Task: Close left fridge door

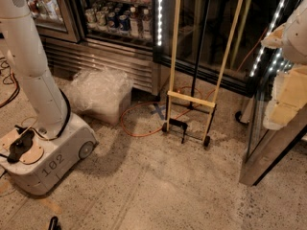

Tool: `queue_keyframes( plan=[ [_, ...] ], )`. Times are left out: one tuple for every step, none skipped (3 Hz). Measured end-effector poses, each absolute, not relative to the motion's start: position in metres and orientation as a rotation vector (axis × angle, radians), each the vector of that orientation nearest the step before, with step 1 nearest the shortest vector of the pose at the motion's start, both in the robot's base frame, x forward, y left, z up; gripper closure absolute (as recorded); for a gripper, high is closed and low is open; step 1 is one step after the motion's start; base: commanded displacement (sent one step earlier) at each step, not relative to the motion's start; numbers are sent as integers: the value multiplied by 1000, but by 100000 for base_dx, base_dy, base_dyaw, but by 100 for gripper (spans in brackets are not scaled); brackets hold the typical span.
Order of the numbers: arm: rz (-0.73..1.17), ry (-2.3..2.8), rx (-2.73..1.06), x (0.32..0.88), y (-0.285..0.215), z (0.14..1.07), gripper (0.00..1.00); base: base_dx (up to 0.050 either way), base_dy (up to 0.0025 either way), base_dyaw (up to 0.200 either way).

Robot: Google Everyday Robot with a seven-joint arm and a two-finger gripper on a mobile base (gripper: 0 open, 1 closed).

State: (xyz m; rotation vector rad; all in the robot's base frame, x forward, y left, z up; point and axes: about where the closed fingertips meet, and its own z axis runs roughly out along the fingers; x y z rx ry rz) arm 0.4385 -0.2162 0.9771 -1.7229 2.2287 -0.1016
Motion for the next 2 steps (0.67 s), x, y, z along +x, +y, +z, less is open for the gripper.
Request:
queue_keyframes(
  plan=[
    [-116,2221,-1721,447,-211,989,0,0,0,0],
    [-98,2233,-1755,469,-202,975,0,0,0,0]
  ],
)
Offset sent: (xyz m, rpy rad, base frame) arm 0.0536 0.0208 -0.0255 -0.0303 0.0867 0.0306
